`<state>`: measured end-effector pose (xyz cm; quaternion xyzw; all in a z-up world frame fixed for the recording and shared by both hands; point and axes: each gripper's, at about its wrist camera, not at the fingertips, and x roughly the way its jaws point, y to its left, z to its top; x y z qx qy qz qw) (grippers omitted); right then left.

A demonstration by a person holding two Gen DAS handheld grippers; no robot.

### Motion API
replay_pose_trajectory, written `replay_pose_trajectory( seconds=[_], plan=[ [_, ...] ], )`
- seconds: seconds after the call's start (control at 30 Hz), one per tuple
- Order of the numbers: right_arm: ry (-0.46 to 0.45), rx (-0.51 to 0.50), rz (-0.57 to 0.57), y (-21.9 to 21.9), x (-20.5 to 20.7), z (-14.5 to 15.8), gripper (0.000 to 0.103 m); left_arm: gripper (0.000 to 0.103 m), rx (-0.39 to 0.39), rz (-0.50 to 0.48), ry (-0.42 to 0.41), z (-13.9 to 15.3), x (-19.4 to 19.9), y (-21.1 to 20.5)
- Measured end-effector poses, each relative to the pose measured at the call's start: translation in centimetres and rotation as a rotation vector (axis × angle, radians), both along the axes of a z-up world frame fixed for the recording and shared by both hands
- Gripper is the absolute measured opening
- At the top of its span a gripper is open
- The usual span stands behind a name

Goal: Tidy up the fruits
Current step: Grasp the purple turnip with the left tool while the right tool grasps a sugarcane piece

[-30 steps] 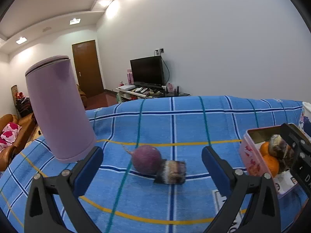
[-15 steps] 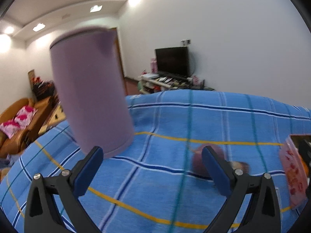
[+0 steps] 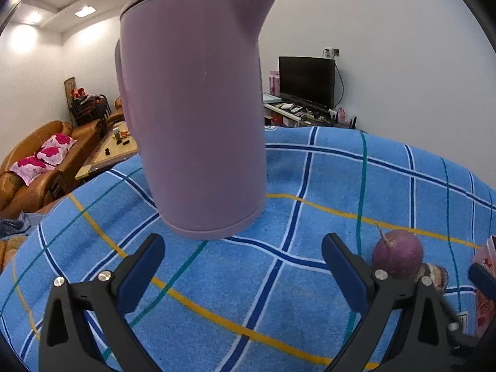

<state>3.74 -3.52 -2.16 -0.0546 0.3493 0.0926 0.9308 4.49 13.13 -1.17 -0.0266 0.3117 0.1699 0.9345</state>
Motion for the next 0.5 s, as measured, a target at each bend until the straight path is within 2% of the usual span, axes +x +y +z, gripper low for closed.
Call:
replay_pose_trajectory(
  seconds=[0.2, 0.27, 0.3, 0.33, 0.5],
  plan=[
    [0.067, -0.024, 0.010, 2.2, 1.9, -1.1, 0.077, 0.103, 0.004, -0.007, 0.006, 0.0, 0.0, -0.1],
    [0.087, -0.008, 0.017, 2.4, 2.4, -1.3, 0.067, 0.103, 0.004, -0.011, 0.006, 0.0, 0.0, -0.1],
    [0.098, -0.008, 0.025, 2.6, 2.6, -1.5, 0.054, 0.103, 0.004, -0.013, 0.006, 0.0, 0.1, -0.2],
    [0.111, -0.019, 0.023, 2.8, 2.7, -1.7, 0.050, 0.103, 0.004, -0.015, 0.006, 0.0, 0.1, -0.2],
    [0.122, 0.022, 0.028, 1.8, 2.2, -1.9, 0.044, 0.103, -0.003, -0.030, 0.004, 0.0, 0.1, -0.2]
  ],
)
